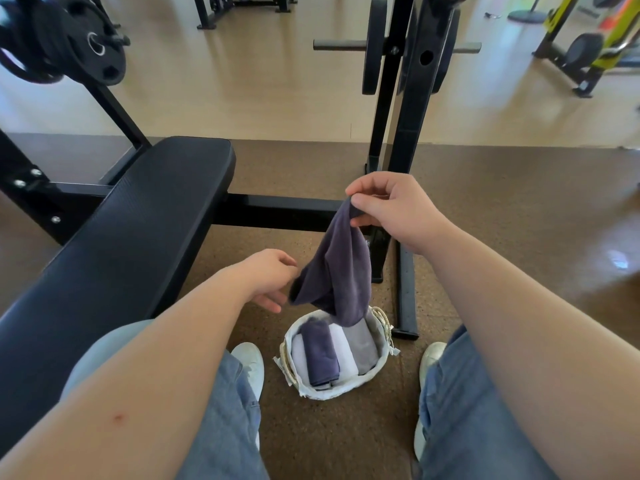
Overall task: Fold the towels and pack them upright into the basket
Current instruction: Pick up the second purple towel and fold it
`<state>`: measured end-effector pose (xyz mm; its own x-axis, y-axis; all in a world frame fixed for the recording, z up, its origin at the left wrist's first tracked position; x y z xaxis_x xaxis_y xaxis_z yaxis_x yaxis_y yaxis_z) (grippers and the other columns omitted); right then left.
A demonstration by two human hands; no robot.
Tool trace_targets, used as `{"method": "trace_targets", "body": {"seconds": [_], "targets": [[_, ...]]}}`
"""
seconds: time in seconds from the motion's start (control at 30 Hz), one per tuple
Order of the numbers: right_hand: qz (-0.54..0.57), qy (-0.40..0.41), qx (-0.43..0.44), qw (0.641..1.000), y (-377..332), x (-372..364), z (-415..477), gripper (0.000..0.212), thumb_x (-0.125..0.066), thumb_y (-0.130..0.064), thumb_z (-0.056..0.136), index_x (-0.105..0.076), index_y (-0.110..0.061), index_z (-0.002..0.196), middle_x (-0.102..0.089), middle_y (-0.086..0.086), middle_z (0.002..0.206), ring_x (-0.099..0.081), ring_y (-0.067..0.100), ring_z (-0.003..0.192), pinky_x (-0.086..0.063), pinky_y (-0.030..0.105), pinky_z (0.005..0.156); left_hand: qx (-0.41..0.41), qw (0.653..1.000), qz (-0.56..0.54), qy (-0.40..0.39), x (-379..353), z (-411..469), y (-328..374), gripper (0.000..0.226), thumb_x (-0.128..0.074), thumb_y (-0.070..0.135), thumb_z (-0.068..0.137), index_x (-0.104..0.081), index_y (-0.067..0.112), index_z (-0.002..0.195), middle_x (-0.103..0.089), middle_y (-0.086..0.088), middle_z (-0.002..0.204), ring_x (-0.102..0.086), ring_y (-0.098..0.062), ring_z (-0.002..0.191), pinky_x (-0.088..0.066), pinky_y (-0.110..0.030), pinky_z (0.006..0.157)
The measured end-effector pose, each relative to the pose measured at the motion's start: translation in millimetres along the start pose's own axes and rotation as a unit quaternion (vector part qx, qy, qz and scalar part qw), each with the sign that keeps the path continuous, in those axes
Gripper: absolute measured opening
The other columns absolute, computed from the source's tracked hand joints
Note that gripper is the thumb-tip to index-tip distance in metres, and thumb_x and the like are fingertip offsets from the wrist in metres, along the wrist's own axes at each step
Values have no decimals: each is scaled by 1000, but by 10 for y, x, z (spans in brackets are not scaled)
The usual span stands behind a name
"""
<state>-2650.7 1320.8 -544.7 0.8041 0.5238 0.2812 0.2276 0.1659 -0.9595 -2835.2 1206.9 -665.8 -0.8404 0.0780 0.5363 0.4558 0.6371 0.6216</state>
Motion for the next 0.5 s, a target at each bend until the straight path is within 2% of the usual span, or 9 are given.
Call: {"method": "trace_targets", "body": {"seconds": [0.17, 0.33, 0.43, 0.5], "targets": [[83, 5, 2, 997, -19, 51, -18, 16, -59, 1, 100, -71, -4, 109, -70, 11, 97, -72, 22, 96, -62, 31, 78, -12, 999, -15, 30, 11, 55, -24, 53, -58, 25, 104, -39, 27, 154, -58, -9, 142, -69, -20, 95, -64, -36, 72], [182, -7, 14, 983, -46, 78, -20, 17, -56, 6, 100, -66, 2, 112, -66, 12, 94, -71, 22, 94, -61, 34, 81, -20, 995, -35, 94, 122, 170, -49, 50, -56, 23, 105, -40, 30, 151, -56, -10, 141, -66, -30, 109, -64, -39, 73], [208, -17, 23, 978, -50, 105, -14, 16, -55, 7, 100, -67, 0, 108, -66, 12, 95, -70, 27, 99, -61, 41, 89, 38, 988, -101, 108, 167, 267, -123, 40, -56, 17, 104, -51, 21, 143, -57, -14, 135, -61, -38, 117, -62, -38, 65], [221, -19, 22, 975, -41, 125, -9, 16, -55, 6, 100, -67, -1, 107, -67, 12, 96, -70, 28, 101, -60, 45, 93, 76, 984, -137, 84, 124, 322, -202, 39, -61, 19, 101, -54, 14, 140, -61, -14, 132, -62, -35, 116, -59, -35, 59]]}}
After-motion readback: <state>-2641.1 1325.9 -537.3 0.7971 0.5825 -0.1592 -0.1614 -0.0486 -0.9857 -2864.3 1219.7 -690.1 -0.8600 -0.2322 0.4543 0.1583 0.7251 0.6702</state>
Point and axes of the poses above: each hand's wrist, its own z-axis towards the middle knuckle, its own x-axis out of the back of the hand, y = z × x, the point moved 9 cm from there along z, towards the middle knuckle
